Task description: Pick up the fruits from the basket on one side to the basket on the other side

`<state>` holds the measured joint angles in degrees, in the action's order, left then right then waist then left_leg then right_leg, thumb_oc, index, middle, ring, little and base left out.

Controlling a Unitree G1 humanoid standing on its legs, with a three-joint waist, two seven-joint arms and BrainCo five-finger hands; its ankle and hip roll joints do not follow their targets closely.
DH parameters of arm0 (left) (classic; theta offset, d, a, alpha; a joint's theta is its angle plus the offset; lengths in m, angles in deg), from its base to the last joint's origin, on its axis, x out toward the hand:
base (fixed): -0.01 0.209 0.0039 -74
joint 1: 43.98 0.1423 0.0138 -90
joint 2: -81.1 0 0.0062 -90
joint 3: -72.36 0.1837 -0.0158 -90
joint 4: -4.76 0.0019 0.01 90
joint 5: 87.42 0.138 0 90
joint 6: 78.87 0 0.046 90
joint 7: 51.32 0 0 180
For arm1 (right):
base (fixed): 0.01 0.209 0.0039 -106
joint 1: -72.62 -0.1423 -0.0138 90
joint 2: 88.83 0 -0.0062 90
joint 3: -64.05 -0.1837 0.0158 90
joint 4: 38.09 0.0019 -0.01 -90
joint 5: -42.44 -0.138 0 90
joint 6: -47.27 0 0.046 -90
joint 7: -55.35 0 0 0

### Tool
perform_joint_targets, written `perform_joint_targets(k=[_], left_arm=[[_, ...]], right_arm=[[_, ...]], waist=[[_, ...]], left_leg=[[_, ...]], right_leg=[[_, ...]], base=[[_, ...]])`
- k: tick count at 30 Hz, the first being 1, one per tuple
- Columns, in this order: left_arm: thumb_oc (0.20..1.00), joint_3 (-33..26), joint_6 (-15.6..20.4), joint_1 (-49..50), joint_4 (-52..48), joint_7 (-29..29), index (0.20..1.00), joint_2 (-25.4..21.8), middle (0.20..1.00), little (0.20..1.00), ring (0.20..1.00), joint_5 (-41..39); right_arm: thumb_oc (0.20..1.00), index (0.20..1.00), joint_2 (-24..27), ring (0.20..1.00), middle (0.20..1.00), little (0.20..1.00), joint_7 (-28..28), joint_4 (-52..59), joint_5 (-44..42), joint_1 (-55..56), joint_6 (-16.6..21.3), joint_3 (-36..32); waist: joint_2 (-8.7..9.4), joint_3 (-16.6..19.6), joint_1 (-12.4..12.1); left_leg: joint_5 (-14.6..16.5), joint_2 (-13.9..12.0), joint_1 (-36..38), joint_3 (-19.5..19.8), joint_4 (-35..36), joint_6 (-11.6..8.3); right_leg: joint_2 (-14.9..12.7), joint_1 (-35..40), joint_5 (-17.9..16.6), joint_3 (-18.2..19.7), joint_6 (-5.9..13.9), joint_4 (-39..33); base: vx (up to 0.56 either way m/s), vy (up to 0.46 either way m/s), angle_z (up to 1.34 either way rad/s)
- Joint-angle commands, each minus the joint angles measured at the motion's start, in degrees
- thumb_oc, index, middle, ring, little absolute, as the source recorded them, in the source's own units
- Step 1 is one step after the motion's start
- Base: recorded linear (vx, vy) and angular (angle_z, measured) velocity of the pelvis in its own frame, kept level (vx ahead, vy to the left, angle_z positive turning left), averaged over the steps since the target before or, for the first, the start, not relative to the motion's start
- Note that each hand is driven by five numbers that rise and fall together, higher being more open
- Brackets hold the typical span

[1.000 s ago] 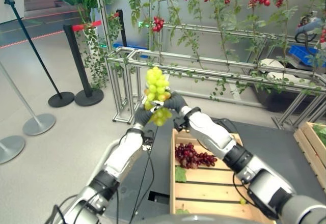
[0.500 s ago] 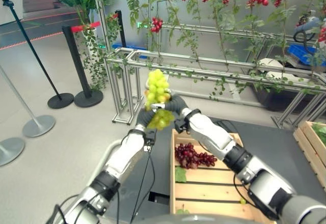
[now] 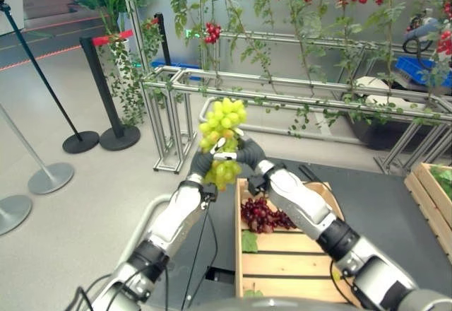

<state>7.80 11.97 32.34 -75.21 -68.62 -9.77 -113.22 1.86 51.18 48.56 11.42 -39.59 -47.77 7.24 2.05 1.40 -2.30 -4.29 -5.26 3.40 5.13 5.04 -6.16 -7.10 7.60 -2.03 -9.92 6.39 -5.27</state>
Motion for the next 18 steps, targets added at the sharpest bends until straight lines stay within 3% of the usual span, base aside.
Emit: perform_joint_targets(k=[1,9,18], left_arm=[[0.2,-6.6,3.1,-4.8,1.2,0.2,0.2,0.5,0.2,0.2,0.2,-1.5],[0.2,-13.8,3.4,5.7,-1.6,4.1,0.2,0.4,0.2,0.2,0.2,-3.9],[0.2,-19.9,4.4,15.2,-4.7,8.3,0.2,1.1,0.2,0.2,0.2,-6.5]], right_arm=[[1.0,1.0,-1.2,1.0,1.0,1.0,3.3,9.4,-0.7,0.4,5.5,-3.3],[1.0,1.0,2.0,1.0,1.0,1.0,4.5,12.2,1.3,11.4,6.5,-13.3],[1.0,1.0,1.4,1.0,1.0,1.0,5.4,11.8,1.3,21.3,8.5,-22.4]], waist=[[-0.19,-0.6,0.7],[-1.04,-0.7,1.2],[-2.55,-1.3,1.4]], left_leg=[[5.4,0.6,1.6,-2.8,-0.8,2.67],[5.1,0.6,1.1,-2.7,-0.9,2.49],[4.4,0.3,0.4,-2.4,-1.2,2.11]], right_leg=[[-0.6,1.0,6.3,-2.0,0.54,4.6],[-0.3,0.8,6.5,-2.2,0.26,4.5],[0.2,0.8,6.7,-2.6,-0.36,4.1]], base=[[0.0,0.0,0.0],[-0.01,-0.001,0.0],[-0.03,-0.02,0.0]])
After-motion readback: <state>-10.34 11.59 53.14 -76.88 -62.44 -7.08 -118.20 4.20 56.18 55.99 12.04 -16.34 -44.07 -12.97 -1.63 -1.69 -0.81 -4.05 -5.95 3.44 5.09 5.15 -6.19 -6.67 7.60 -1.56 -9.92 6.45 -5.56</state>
